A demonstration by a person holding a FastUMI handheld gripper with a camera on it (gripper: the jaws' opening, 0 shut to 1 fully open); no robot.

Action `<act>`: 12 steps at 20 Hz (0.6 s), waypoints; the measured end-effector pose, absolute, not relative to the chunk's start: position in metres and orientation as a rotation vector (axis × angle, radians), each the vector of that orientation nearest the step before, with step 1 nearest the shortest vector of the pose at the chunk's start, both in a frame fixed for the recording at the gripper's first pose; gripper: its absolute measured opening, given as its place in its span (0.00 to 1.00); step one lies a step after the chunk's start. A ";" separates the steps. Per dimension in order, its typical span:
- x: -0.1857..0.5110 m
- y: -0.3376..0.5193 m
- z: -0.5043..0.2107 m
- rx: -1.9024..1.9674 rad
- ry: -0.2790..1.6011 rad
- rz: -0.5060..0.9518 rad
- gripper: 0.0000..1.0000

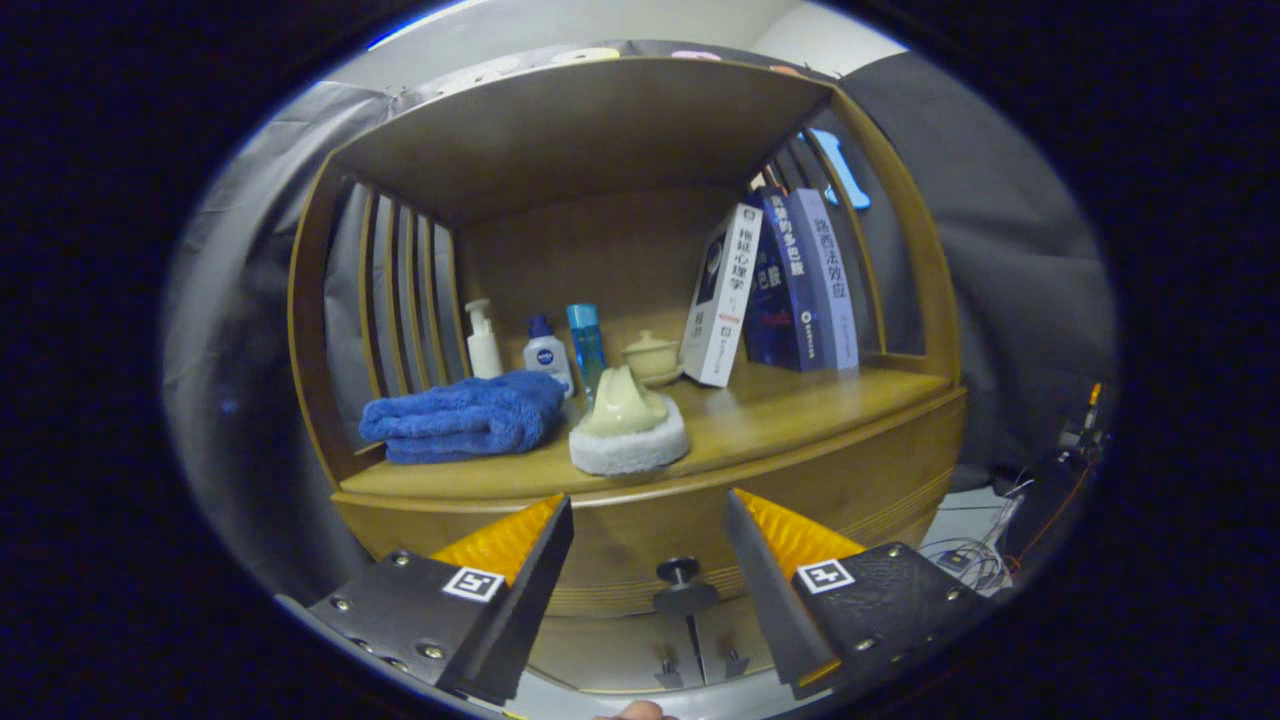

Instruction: Pull open the drawer, take out the items inside it, and place them on the countertop above the cabinet.

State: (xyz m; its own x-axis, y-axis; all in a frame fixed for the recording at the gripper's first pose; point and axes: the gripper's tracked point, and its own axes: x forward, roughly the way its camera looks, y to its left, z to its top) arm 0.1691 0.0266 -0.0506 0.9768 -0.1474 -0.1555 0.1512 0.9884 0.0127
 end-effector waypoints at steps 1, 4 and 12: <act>0.167 0.027 -0.040 0.021 0.140 -0.155 0.91; 0.164 0.033 -0.011 0.014 0.093 -0.156 0.91; 0.185 0.062 0.037 -0.011 0.083 -0.109 0.91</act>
State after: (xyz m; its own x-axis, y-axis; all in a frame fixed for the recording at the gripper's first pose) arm 0.1852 0.0621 0.0366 0.9907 -0.1089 -0.0822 0.1079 0.9940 -0.0158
